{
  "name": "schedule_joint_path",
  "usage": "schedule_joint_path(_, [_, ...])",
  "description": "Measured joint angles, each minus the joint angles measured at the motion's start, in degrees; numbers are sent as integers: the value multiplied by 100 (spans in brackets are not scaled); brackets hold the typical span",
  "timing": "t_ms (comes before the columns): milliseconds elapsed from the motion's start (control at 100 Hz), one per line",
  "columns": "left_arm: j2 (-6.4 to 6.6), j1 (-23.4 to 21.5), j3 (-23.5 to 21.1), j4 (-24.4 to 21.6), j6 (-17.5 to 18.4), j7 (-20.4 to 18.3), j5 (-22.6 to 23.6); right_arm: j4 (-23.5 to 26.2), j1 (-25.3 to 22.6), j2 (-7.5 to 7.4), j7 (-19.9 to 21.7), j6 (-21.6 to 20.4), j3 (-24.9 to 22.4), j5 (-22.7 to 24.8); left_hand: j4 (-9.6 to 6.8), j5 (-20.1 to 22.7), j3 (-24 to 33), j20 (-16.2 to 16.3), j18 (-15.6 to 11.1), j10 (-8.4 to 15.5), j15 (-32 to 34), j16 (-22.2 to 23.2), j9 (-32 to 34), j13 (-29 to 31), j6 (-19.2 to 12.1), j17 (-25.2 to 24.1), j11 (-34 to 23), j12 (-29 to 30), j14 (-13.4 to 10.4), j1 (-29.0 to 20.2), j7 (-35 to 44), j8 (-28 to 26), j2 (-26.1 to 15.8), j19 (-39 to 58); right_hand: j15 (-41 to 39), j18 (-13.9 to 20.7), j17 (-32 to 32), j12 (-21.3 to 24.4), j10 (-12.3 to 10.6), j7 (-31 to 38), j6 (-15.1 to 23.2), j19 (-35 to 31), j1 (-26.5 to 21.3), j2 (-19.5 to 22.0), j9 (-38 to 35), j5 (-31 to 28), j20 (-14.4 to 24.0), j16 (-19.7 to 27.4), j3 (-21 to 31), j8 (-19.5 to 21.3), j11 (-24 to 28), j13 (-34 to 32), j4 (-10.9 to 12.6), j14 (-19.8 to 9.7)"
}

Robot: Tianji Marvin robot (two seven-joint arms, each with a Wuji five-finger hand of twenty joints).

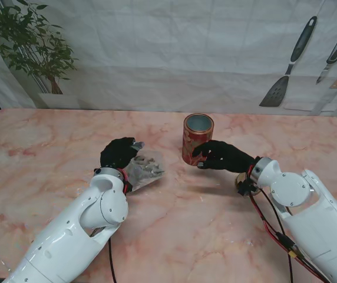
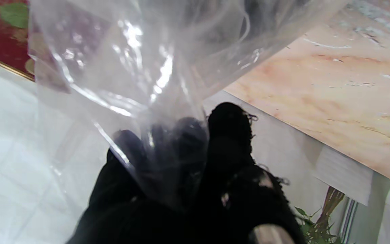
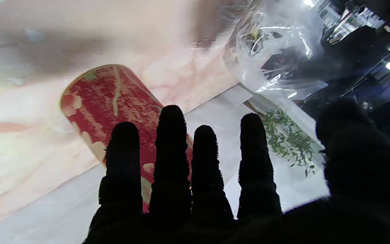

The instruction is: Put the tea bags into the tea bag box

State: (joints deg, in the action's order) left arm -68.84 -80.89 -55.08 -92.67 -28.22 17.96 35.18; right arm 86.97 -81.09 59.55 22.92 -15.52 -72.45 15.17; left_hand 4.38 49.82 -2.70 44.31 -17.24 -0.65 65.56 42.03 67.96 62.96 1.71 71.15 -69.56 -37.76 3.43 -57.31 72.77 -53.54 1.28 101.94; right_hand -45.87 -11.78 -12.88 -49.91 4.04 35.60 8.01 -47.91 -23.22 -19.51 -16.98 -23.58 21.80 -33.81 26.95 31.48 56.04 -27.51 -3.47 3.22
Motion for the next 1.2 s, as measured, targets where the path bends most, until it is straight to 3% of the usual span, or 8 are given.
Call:
schedule_joint_path(350, [-149, 1, 315, -57, 142, 300, -176, -460, 557, -44, 191, -563, 560, -393, 0, 30, 40, 1, 3, 0, 0, -28, 15, 2, -1, 1, -4, 60, 0, -1, 0, -26, 19, 0, -526, 65, -23, -537, -221, 530, 270, -132, -1196, 308, -76, -640, 9, -264, -1201, -838, 287, 0, 4, -78])
schedule_joint_path(390, [-171, 4, 338, -56, 152, 341, -219, -524, 593, -42, 197, -635, 609, -483, 0, 30, 42, 0, 3, 0, 0, -29, 15, 2, 0, 1, -5, 60, 0, -1, 0, -26, 21, 0, -587, 68, -23, -595, -257, 706, 342, -134, -1145, 331, -78, -643, 27, -276, -831, -1156, 308, 0, 4, -118])
schedule_joint_path(420, [-185, 6, 357, -54, 163, 376, -244, -560, 615, -39, 202, -653, 641, -514, 0, 31, 42, 0, 3, 0, 0, -29, 15, 2, -1, 1, -5, 61, 0, -1, 0, -26, 21, 0, -640, 68, -23, -608, -304, 770, 365, -136, -754, 144, -141, -650, 66, -288, 396, -1322, 367, 0, -136, -130])
schedule_joint_path(500, [-218, 7, 406, -53, 218, 462, -293, -626, 666, -35, 199, -677, 724, -509, 0, 31, 45, 1, 4, 0, 0, -30, 15, 2, -1, 1, -5, 62, 0, -1, 0, -27, 21, 0, -732, 82, -23, -671, -387, 801, 520, -139, -318, -136, -141, -699, 69, -342, 1636, -1484, 367, 0, -480, -138])
schedule_joint_path(680, [-263, -12, 507, -53, 434, 591, -346, -816, 804, -11, 118, -732, 930, -474, 0, 31, 55, 1, 5, 0, 0, -39, 15, 2, -1, 1, -5, 68, 0, -1, 0, -28, 23, 0, -894, 217, -3, -746, -599, 1099, 926, -272, -255, -281, -141, -703, 137, -433, 1947, -1985, 492, 0, -784, -218])
schedule_joint_path(870, [-296, -79, 569, -53, 746, 693, -420, -907, 898, 43, 6, -528, 1061, -412, 0, 31, 62, 1, 6, 0, 0, -40, 15, 2, -1, 1, -5, 70, 0, -1, 0, -28, 25, 0, -1163, 280, 16, -816, -663, 1271, 1069, -292, -42, -282, -176, -834, 201, -565, 2063, -2378, 639, 0, -785, -269])
schedule_joint_path(1030, [-293, -179, 570, -79, 962, 685, -455, -894, 888, 101, -153, -180, 1082, -304, 0, 31, 67, 1, 6, 0, 0, -40, 15, 2, -1, 2, -5, 71, 0, -1, 0, -29, 26, 0, -1318, 280, 13, -938, -663, 793, 836, -424, 618, -503, -293, -1059, 245, -631, 2440, -1694, 709, 0, -602, -269])
schedule_joint_path(1200, [-283, -315, 529, -160, 1266, 675, -541, -820, 821, 139, -307, 124, 1074, -174, 0, 31, 120, 1, 9, -2, 0, -94, 15, 2, 0, 2, -5, 90, 0, -2, 0, -31, 67, 0, -1491, 271, -92, -957, -652, 797, 585, -572, 681, -569, -581, -1348, 299, -697, 2438, -1593, 838, -206, -602, -271])
